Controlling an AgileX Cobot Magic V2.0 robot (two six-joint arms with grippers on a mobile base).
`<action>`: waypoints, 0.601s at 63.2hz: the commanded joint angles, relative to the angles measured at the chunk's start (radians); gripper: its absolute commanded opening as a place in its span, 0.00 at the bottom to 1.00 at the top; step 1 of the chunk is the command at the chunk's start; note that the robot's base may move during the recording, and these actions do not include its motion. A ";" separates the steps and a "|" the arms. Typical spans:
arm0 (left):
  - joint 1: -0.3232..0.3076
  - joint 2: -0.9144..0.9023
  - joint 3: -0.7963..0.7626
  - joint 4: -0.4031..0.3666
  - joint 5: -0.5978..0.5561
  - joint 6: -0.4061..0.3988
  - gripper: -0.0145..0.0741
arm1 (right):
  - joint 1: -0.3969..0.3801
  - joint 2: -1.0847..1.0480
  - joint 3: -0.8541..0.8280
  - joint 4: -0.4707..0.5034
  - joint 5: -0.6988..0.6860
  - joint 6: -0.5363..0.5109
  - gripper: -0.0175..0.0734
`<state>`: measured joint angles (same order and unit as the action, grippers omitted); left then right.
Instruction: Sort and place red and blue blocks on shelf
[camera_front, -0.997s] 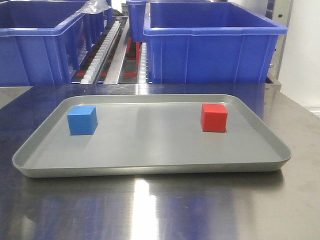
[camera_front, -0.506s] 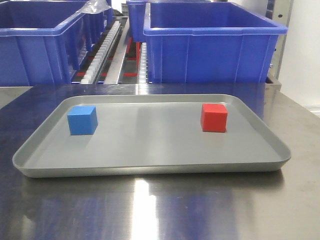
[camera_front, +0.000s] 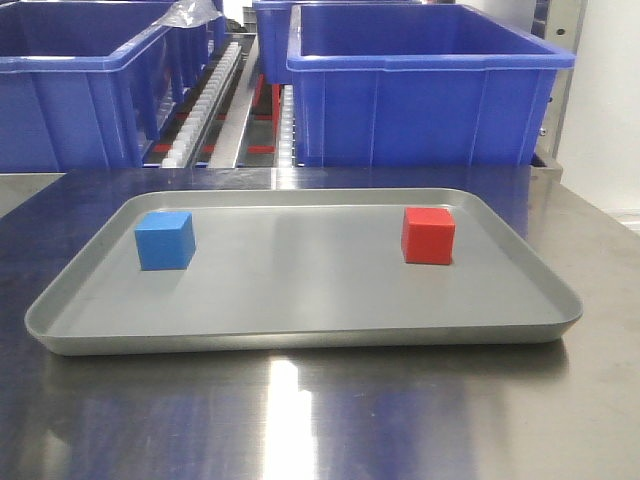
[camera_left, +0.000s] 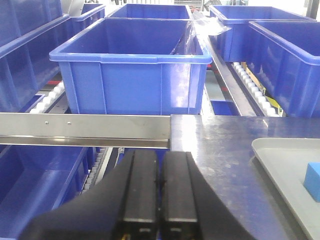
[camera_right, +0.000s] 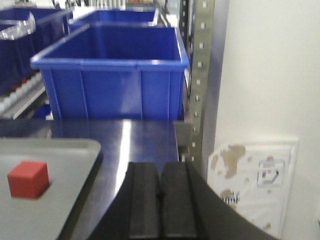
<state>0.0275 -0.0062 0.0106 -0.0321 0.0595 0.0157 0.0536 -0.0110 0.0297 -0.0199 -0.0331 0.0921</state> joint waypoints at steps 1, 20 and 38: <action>0.001 -0.019 0.025 0.000 -0.080 -0.006 0.30 | -0.006 -0.019 -0.022 -0.005 -0.149 -0.002 0.28; 0.001 -0.019 0.025 0.000 -0.080 -0.006 0.30 | -0.006 -0.017 -0.146 -0.006 0.084 0.011 0.28; 0.001 -0.019 0.025 0.000 -0.080 -0.006 0.30 | -0.006 0.149 -0.319 0.007 0.400 0.011 0.25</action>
<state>0.0275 -0.0062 0.0106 -0.0321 0.0595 0.0157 0.0536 0.0599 -0.2230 -0.0181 0.3964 0.1012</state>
